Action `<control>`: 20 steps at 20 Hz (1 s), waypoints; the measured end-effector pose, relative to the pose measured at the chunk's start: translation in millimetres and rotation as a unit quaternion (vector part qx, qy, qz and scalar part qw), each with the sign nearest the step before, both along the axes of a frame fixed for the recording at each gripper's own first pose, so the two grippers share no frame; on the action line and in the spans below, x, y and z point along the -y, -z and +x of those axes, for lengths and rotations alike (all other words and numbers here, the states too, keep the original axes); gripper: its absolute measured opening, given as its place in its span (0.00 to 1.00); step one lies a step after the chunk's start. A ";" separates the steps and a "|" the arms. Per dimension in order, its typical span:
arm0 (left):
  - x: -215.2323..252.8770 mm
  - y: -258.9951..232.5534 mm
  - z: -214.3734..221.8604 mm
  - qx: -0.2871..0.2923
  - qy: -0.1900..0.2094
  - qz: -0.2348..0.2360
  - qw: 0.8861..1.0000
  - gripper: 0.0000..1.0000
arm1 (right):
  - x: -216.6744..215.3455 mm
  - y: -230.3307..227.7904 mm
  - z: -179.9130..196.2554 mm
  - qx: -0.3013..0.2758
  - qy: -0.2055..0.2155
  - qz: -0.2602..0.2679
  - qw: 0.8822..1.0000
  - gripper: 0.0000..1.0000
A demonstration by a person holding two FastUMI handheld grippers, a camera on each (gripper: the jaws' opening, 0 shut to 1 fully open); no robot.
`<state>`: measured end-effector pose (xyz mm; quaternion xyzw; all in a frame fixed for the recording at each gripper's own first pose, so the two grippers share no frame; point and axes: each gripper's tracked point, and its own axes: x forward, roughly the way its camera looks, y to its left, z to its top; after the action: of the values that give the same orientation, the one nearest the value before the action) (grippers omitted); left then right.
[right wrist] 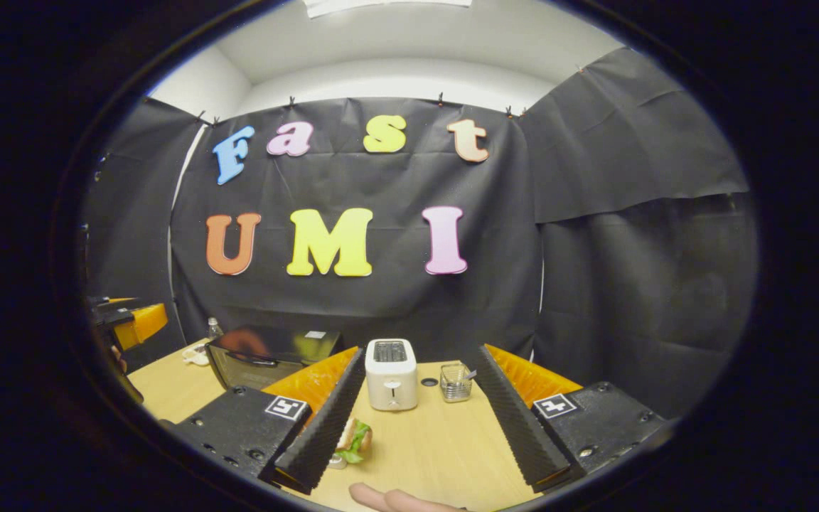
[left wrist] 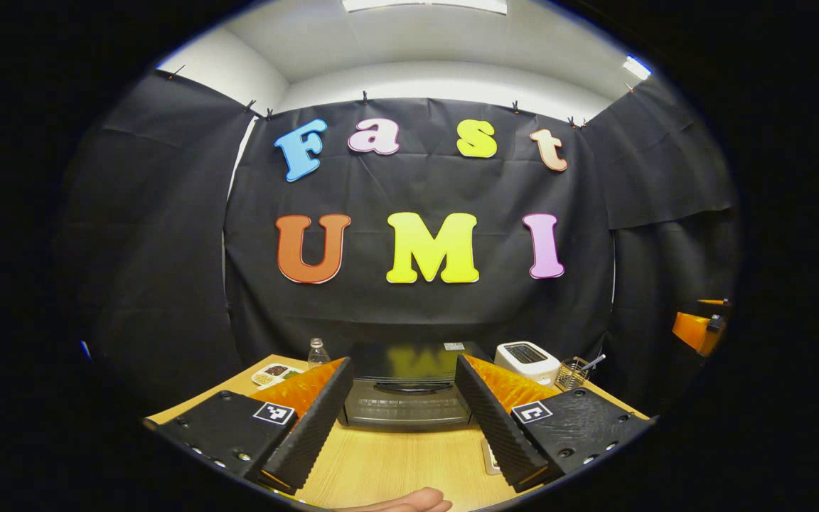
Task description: Open the electric oven with the left hand, put the food in, and close the electric oven.
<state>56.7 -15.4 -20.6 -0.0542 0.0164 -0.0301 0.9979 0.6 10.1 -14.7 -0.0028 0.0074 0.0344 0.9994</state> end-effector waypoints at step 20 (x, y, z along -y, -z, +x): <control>36.5 163.0 198.3 -0.191 0.036 0.031 0.980 0.97 | 20.7 6.0 -3.6 0.037 -0.019 0.019 0.999 1.00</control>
<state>255.0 -51.9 -183.6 -0.0272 0.2094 -0.0546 0.9759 -3.0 -10.6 -20.7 0.0150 -0.0300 0.0532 0.9980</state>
